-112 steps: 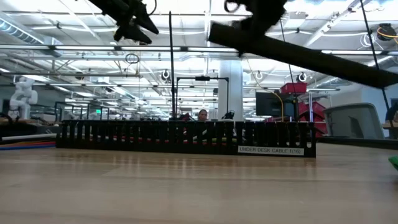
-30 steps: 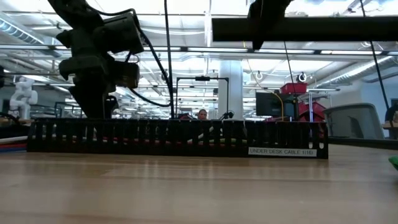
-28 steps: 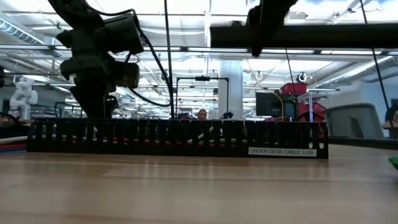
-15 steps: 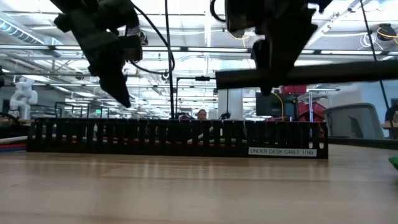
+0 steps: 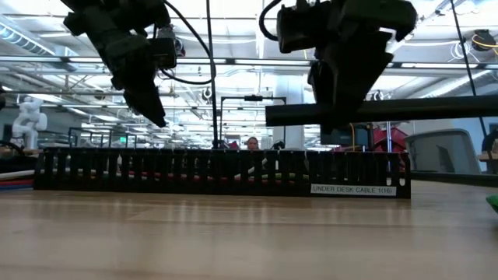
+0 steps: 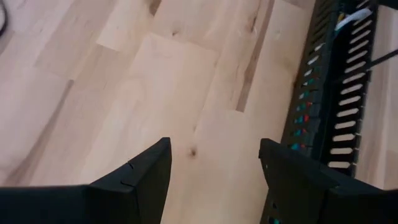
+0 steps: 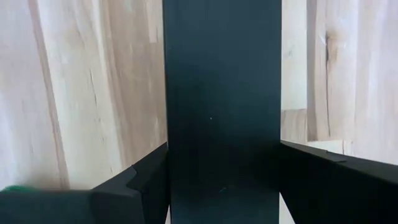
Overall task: Ziptie cables
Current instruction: Close the cable duct with the cable duct cover
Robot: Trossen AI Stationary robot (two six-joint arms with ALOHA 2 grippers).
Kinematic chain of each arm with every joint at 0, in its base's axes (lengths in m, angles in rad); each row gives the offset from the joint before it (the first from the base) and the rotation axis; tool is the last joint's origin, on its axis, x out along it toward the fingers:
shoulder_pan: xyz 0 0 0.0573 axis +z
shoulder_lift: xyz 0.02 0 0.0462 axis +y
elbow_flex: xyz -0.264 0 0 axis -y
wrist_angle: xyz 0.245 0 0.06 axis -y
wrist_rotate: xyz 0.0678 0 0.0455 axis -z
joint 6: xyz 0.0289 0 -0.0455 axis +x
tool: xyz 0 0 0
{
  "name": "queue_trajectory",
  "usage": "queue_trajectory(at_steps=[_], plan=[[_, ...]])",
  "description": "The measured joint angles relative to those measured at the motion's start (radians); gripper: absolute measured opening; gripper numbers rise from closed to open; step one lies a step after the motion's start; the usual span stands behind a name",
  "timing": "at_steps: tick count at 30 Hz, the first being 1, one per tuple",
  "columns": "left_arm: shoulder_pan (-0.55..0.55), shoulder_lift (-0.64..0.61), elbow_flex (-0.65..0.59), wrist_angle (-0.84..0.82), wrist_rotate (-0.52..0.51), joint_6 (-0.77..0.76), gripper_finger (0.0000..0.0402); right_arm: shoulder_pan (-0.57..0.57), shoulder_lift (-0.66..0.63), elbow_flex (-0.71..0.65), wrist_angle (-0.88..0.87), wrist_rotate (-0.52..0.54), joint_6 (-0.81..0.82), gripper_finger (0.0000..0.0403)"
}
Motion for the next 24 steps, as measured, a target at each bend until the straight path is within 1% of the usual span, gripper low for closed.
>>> queue_trajectory(at_steps=[5, 14, 18, 21, 24], plan=[[0.0, 0.0, 0.0, 0.0, -0.01, -0.024, 0.0238, -0.02, 0.01, 0.0, 0.035, -0.006, -0.016, 0.0217], [-0.001, 0.0, 0.0, -0.001, -0.014, -0.025, 0.0238, -0.019, 0.056, 0.001, 0.039, -0.027, -0.057, 0.0218], [-0.001, 0.0, 0.0, -0.001, -0.014, -0.025, 0.0238, -0.019, 0.065, 0.001, 0.05, -0.029, -0.051, 0.0218], [-0.001, 0.0, 0.0, 0.0, -0.014, -0.025, 0.0238, -0.019, 0.065, 0.001, 0.056, -0.02, -0.047, 0.0218], [-0.001, 0.0, 0.0, 0.0, -0.014, -0.026, 0.0238, -0.018, 0.065, 0.001, 0.051, 0.027, -0.034, 0.0218]])
